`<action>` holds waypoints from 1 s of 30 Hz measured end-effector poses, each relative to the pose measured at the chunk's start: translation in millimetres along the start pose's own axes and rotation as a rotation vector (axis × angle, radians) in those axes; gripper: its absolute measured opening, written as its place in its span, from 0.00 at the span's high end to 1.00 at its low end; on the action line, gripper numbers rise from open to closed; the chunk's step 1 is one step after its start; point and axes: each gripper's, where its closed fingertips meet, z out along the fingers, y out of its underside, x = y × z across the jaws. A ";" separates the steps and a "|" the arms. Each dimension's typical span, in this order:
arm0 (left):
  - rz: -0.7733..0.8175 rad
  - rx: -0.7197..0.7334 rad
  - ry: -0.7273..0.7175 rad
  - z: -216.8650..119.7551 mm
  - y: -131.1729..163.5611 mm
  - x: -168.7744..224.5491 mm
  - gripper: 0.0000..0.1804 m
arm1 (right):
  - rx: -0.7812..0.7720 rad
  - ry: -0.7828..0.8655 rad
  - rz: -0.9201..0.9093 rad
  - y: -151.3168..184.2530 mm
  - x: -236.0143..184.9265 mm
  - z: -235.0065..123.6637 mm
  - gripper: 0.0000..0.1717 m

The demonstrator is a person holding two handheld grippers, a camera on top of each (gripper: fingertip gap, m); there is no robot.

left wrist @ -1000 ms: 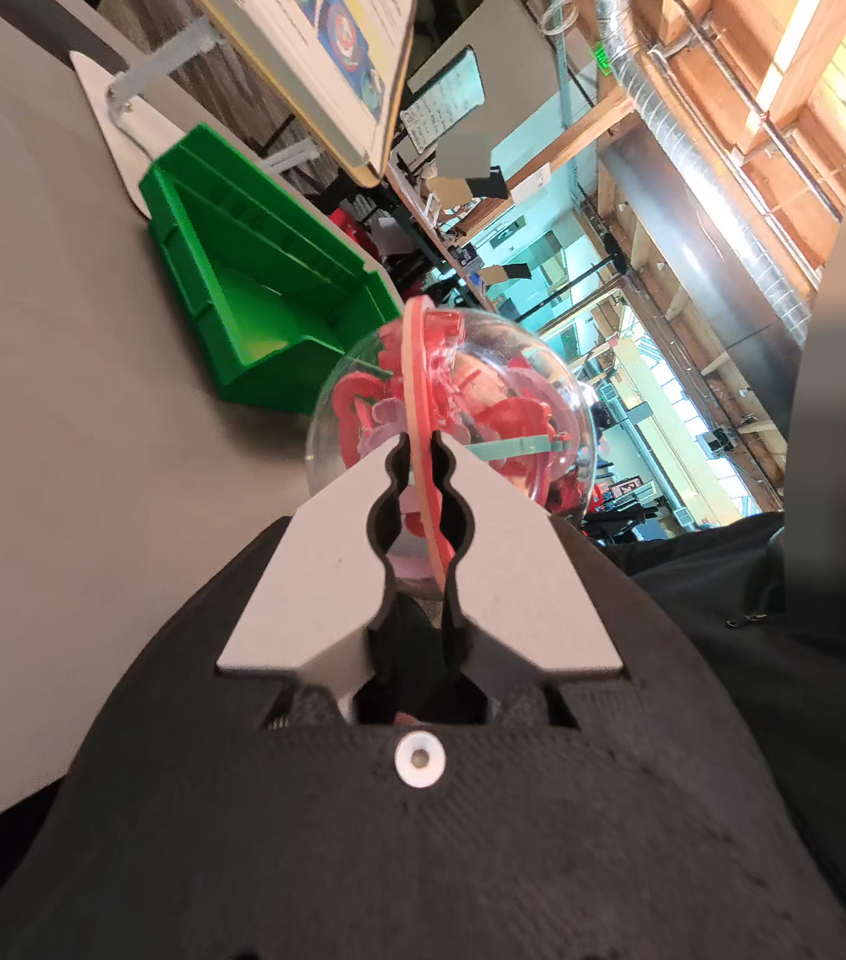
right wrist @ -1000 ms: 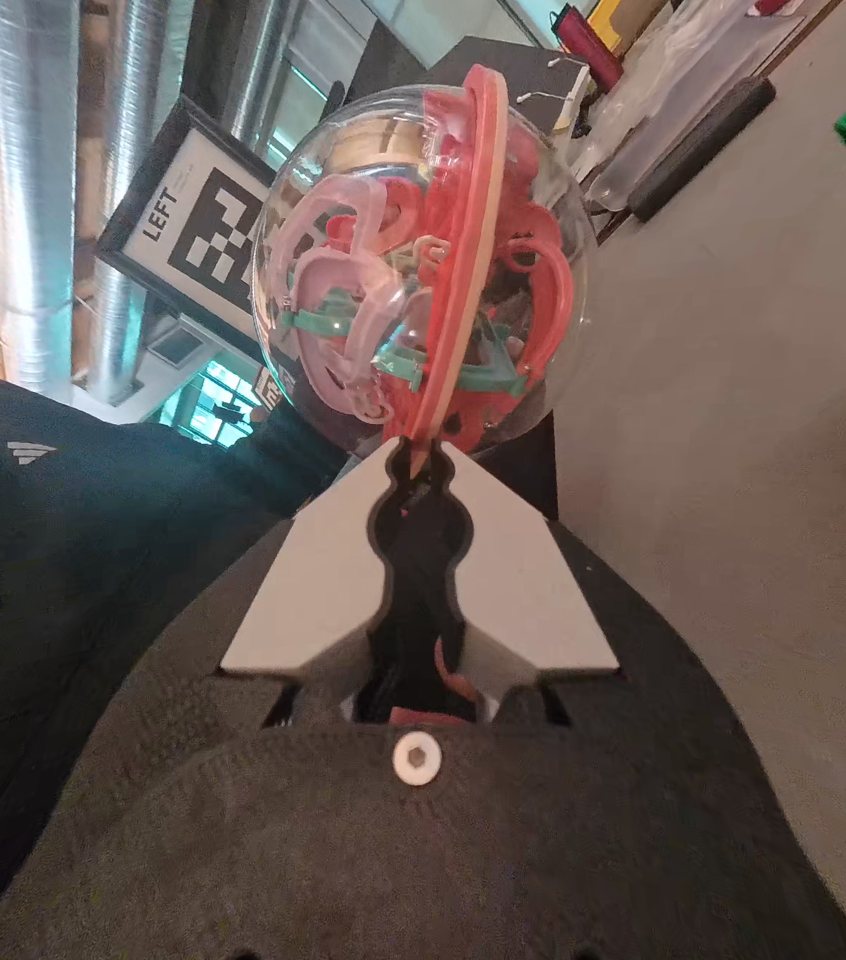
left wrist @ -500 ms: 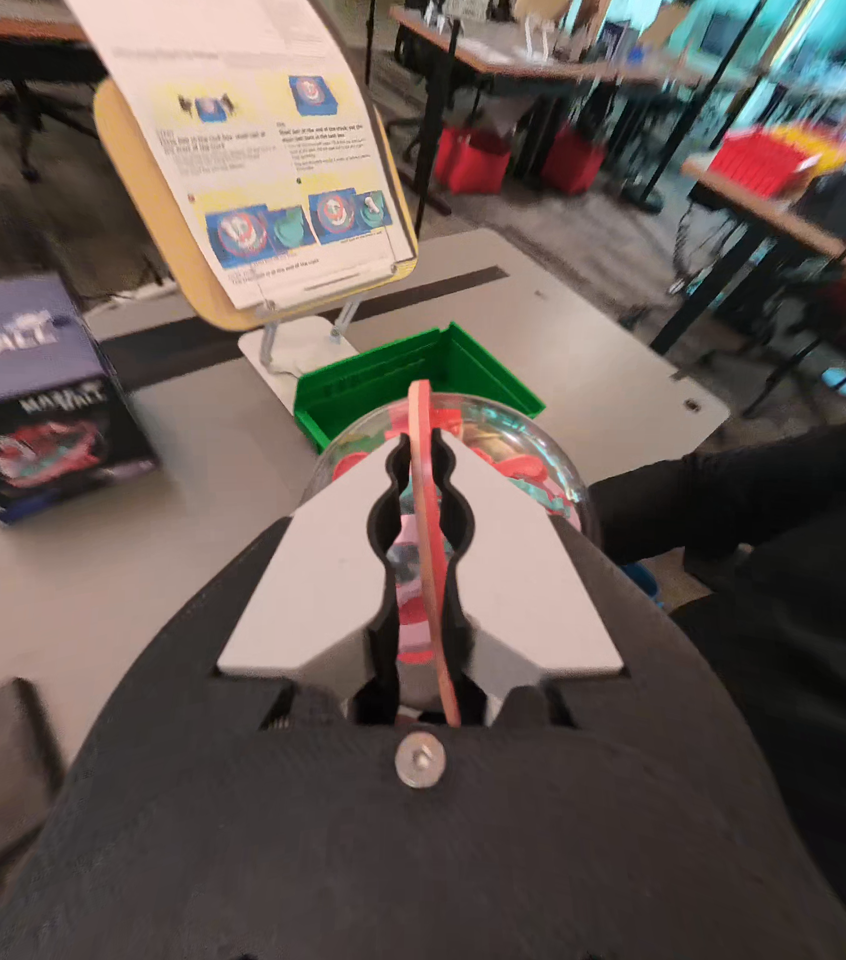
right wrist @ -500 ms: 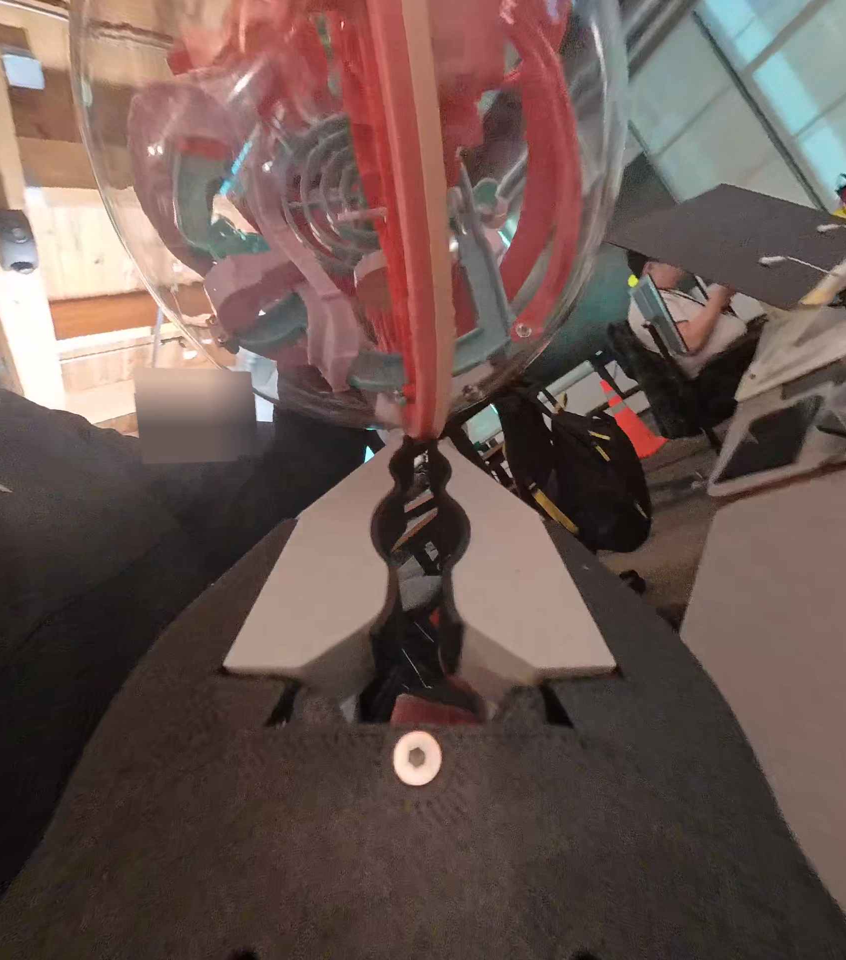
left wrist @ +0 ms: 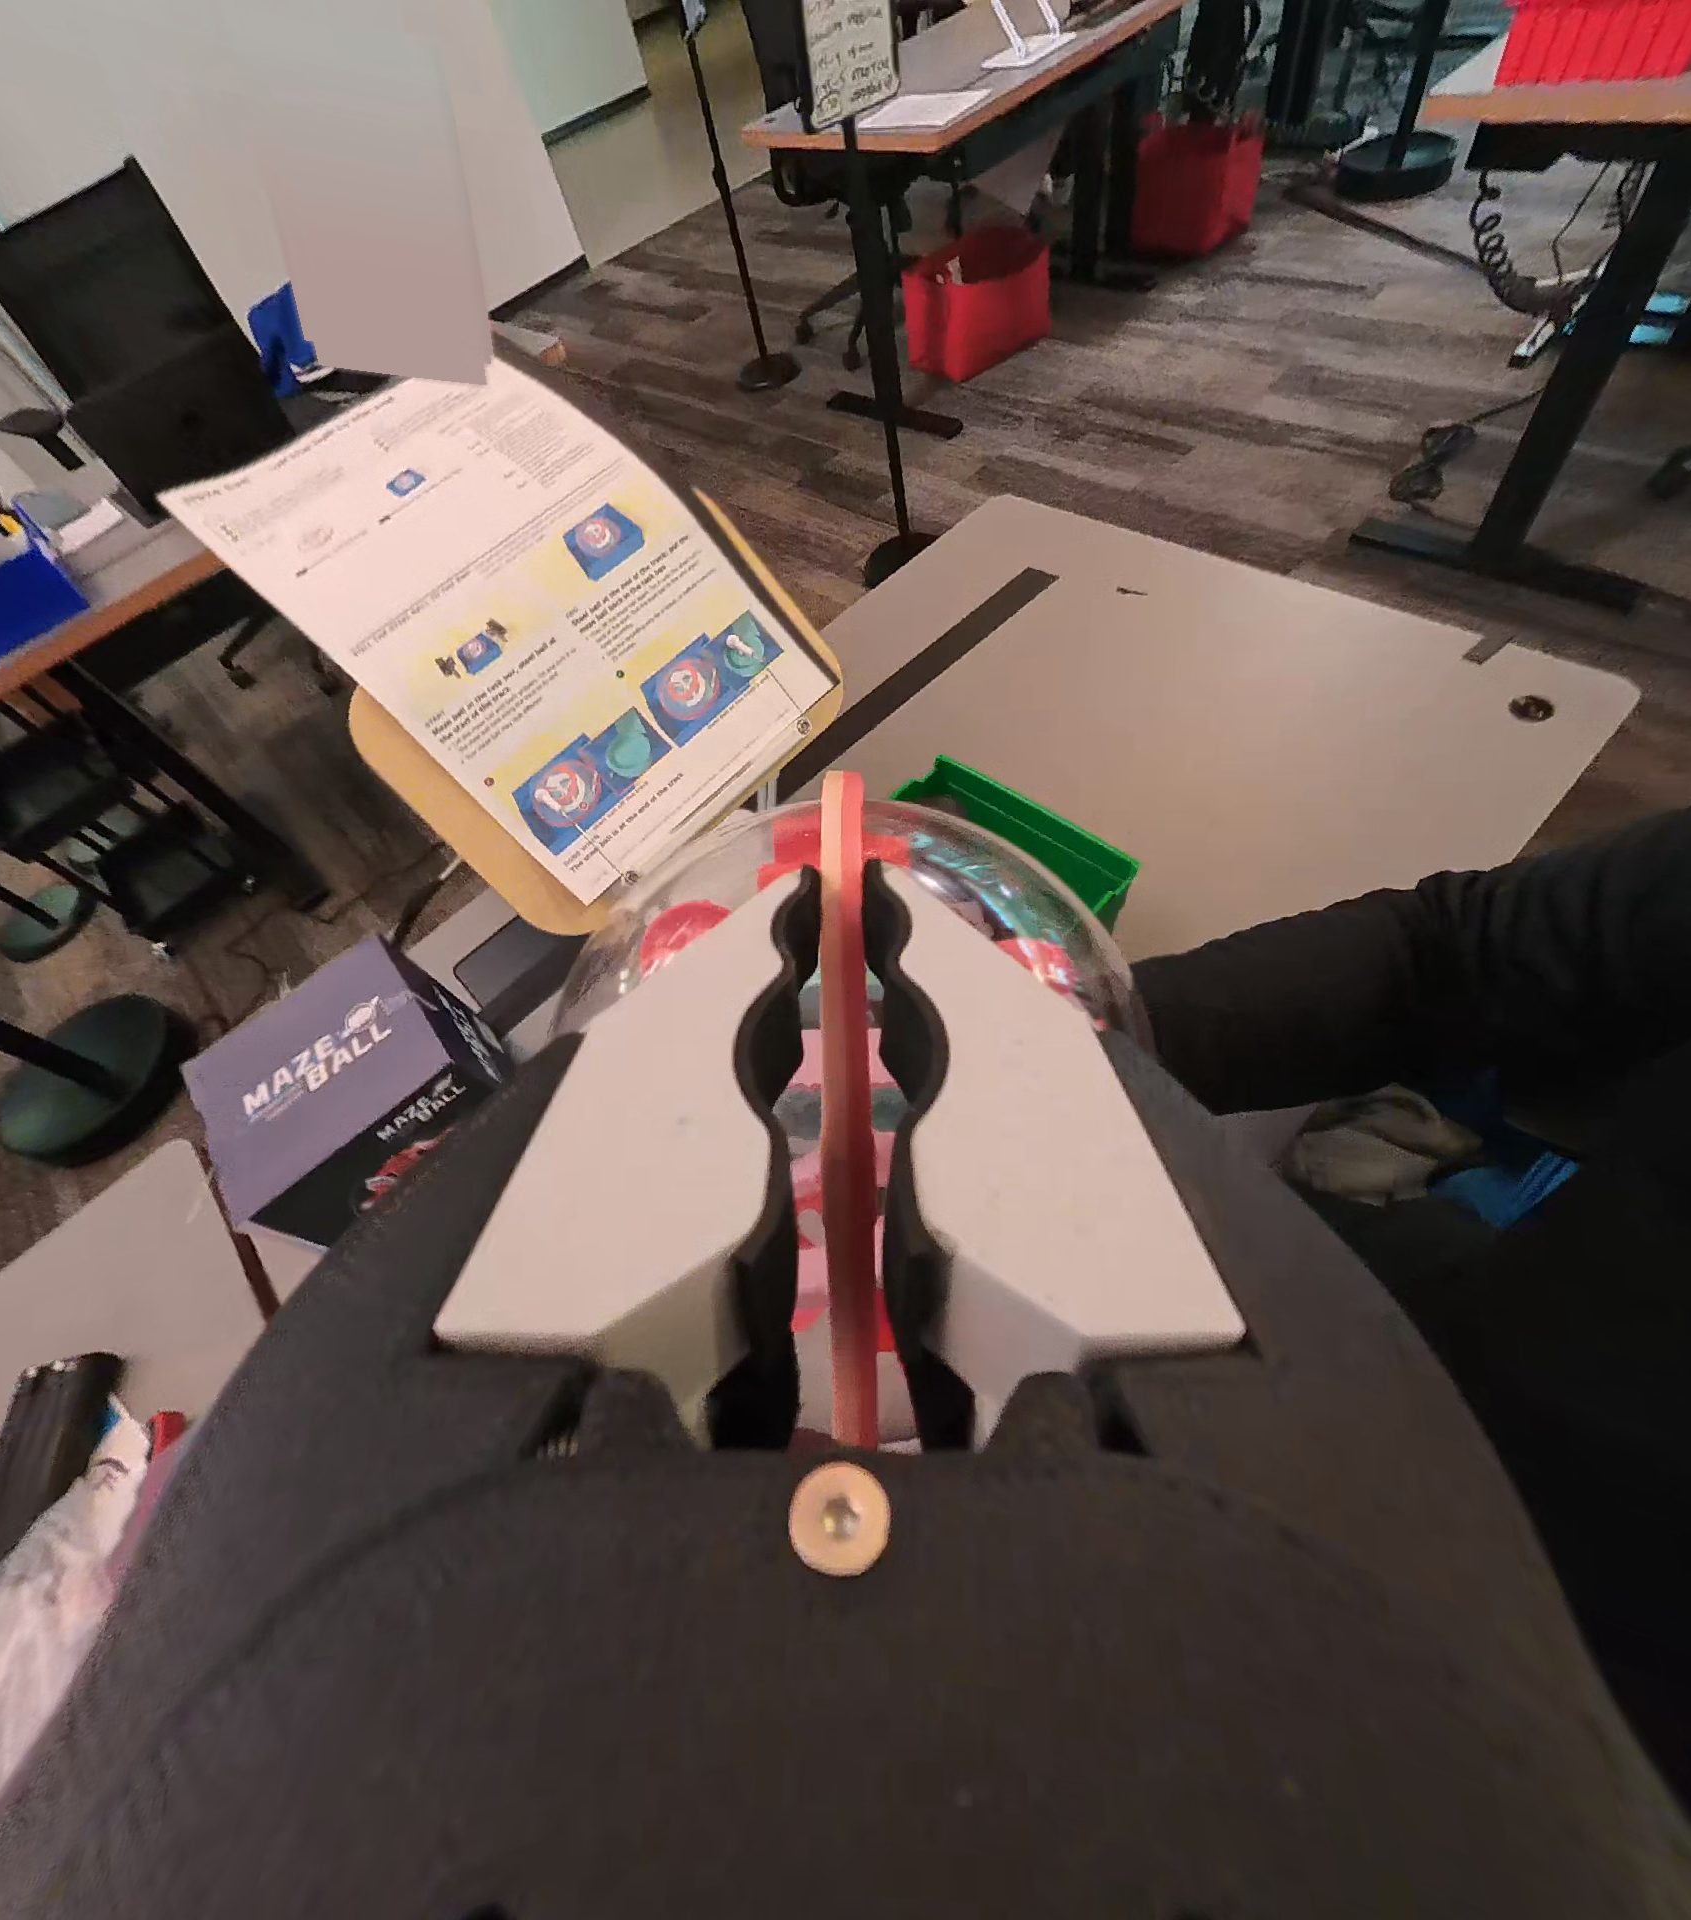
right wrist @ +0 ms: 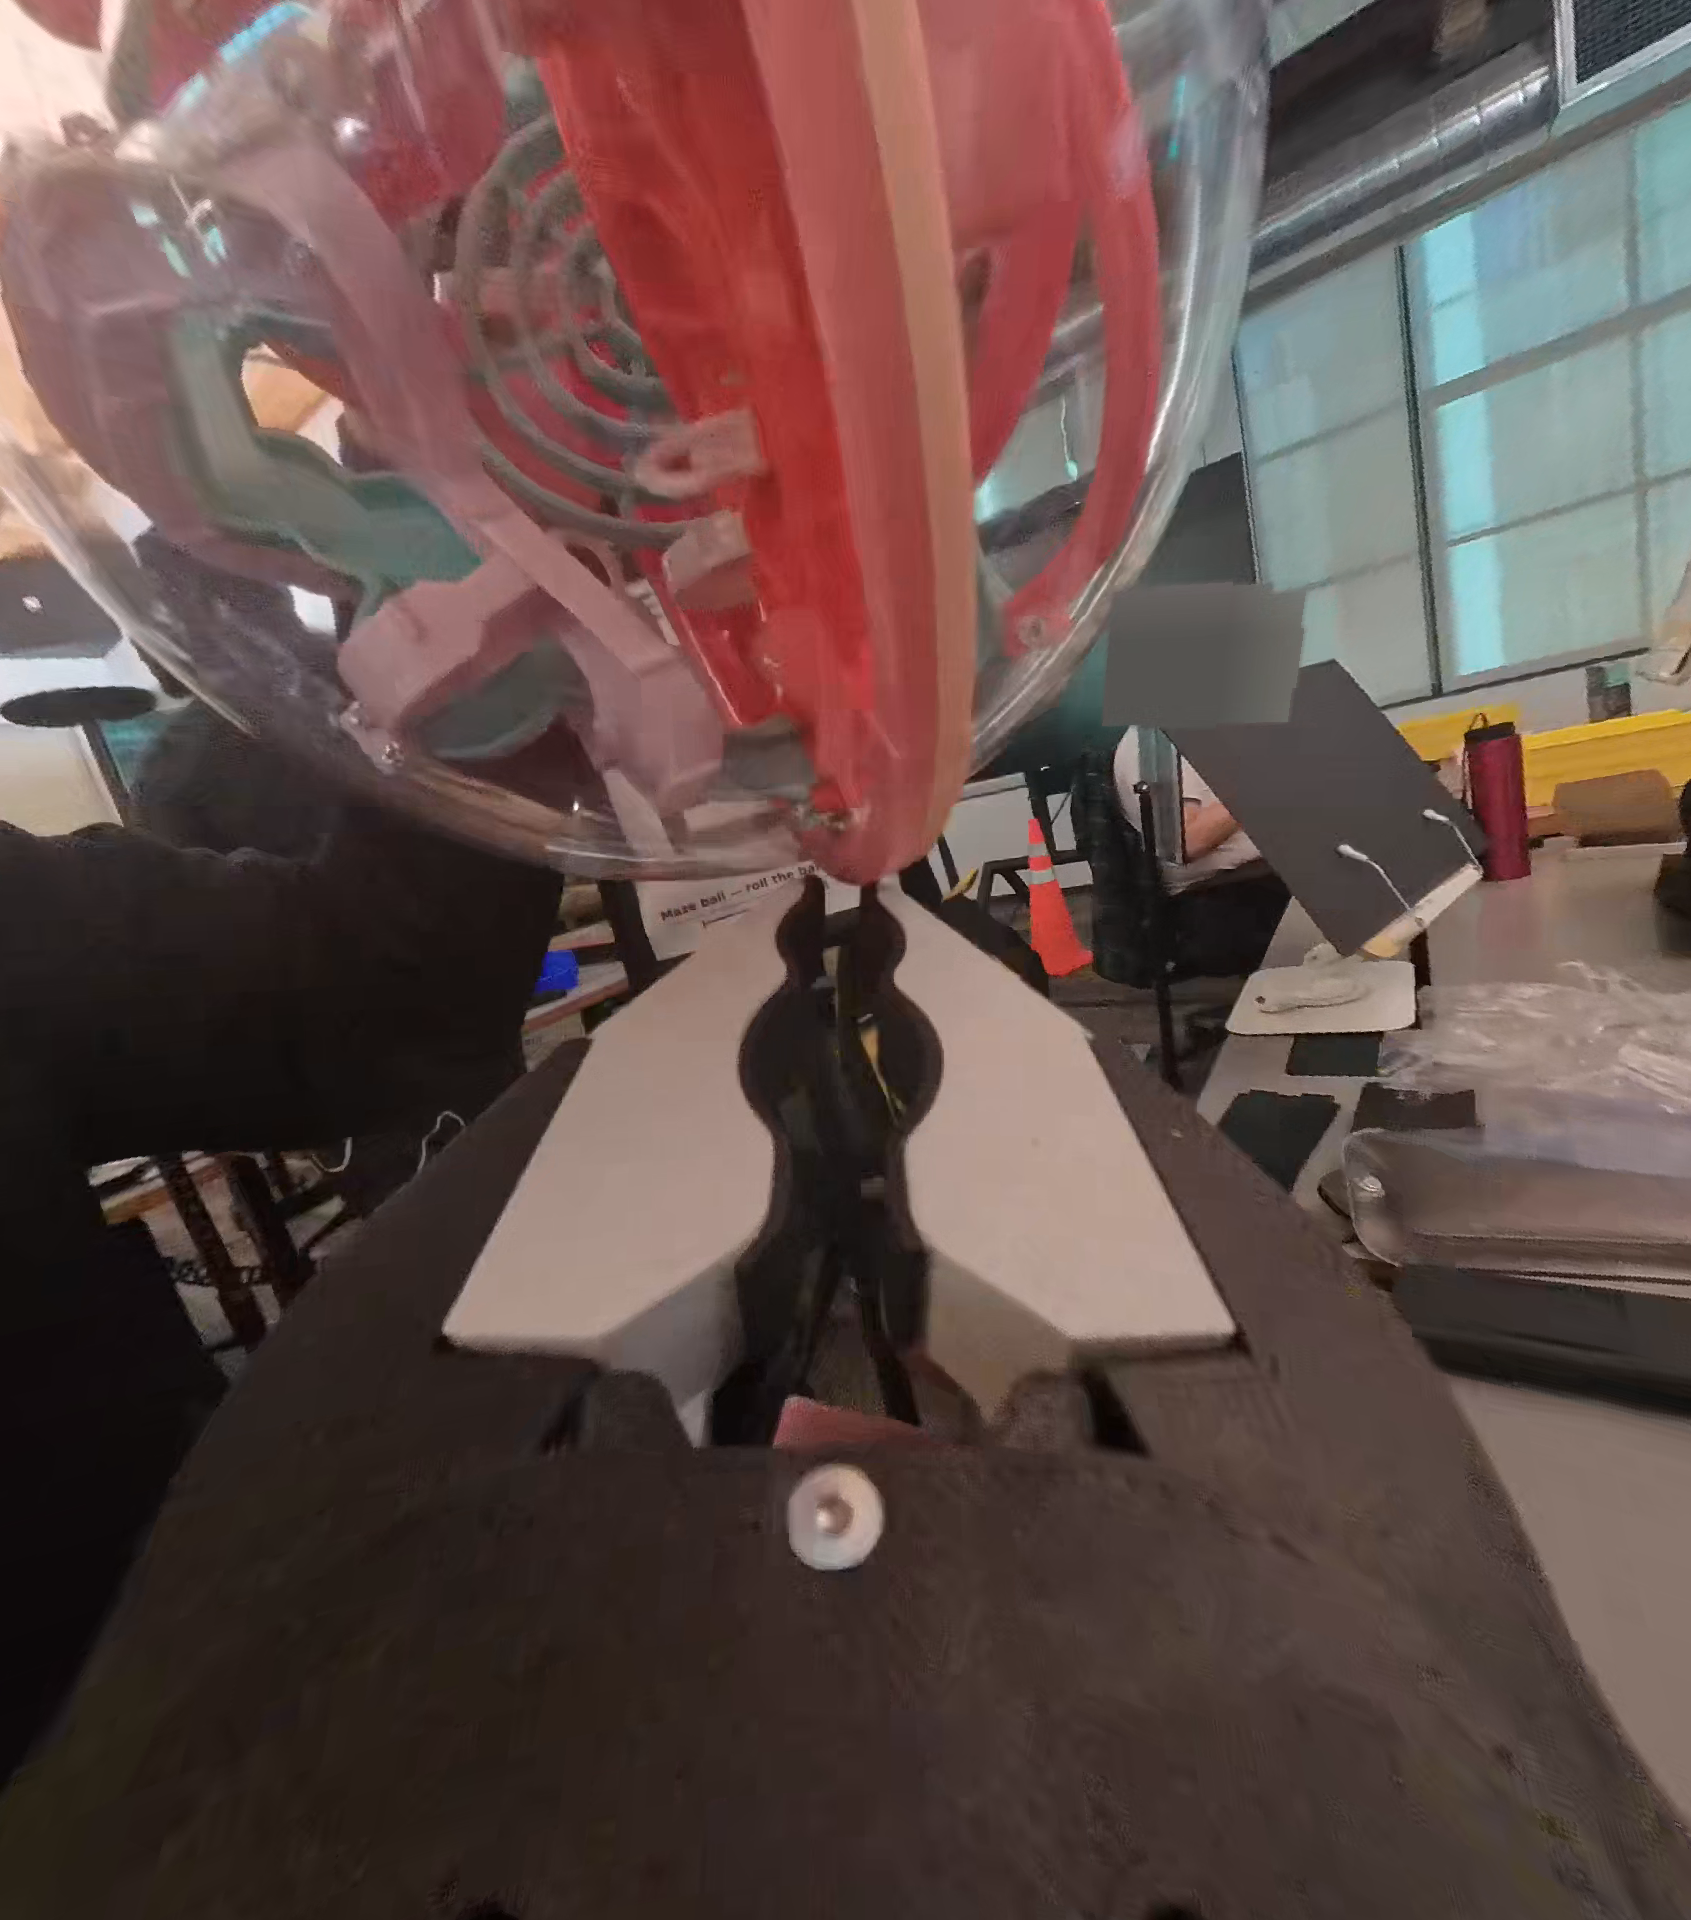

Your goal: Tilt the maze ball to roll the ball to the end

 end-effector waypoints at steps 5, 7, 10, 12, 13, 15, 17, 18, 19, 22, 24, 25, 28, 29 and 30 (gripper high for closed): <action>0.086 -0.088 -0.062 5.7 -16.3 10.3 0.96 | -0.103 0.078 -0.137 -9.8 -4.8 7.4 0.91; 0.103 -0.117 -0.058 8.1 -23.6 11.2 0.96 | -0.110 0.089 -0.179 -15.4 -7.0 8.9 0.87; 0.105 -0.152 -0.034 12.1 -31.1 12.3 0.96 | -0.140 0.149 -0.325 -20.1 -5.6 5.8 0.97; 0.093 -0.153 -0.013 13.8 -38.6 10.6 0.96 | -0.157 0.127 -0.359 -23.0 -12.5 5.6 1.00; 0.083 -0.150 -0.004 14.4 -43.4 9.8 0.96 | -0.160 0.089 -0.362 -24.8 -20.0 7.1 1.00; 0.079 -0.154 0.007 14.8 -52.4 8.8 0.96 | -0.158 0.034 -0.377 -28.6 -32.3 11.5 1.00; 0.064 -0.161 0.015 14.4 -61.1 5.6 0.96 | -0.121 -0.042 -0.332 -35.8 -45.1 15.1 1.00; 0.056 -0.168 0.012 14.0 -64.3 2.6 0.96 | -0.104 -0.062 -0.325 -39.5 -48.6 16.0 1.00; 0.051 -0.174 0.005 12.9 -67.3 -0.9 0.96 | -0.083 -0.085 -0.319 -43.2 -52.8 16.6 1.00; 0.036 -0.180 -0.011 6.9 -73.3 -8.4 0.96 | -0.035 -0.108 -0.297 -52.9 -59.9 16.9 1.00; 0.024 -0.161 0.012 2.5 -75.8 -6.2 0.96 | -0.029 -0.089 -0.295 -55.9 -60.9 16.7 0.96; 0.027 -0.146 0.013 0.2 -76.5 -5.5 0.96 | -0.036 -0.070 -0.294 -56.1 -59.6 16.4 0.92; 0.018 -0.055 0.034 -11.2 -80.9 -1.8 0.96 | 0.032 -0.058 -0.276 -66.4 -58.8 6.0 0.90; 0.018 -0.028 0.033 -16.0 -80.7 -2.1 0.96 | 0.060 -0.046 -0.272 -71.2 -56.5 0.5 0.90; 0.017 -0.001 0.031 -21.2 -79.9 -2.9 0.96 | 0.091 -0.023 -0.263 -76.9 -52.2 -5.2 0.89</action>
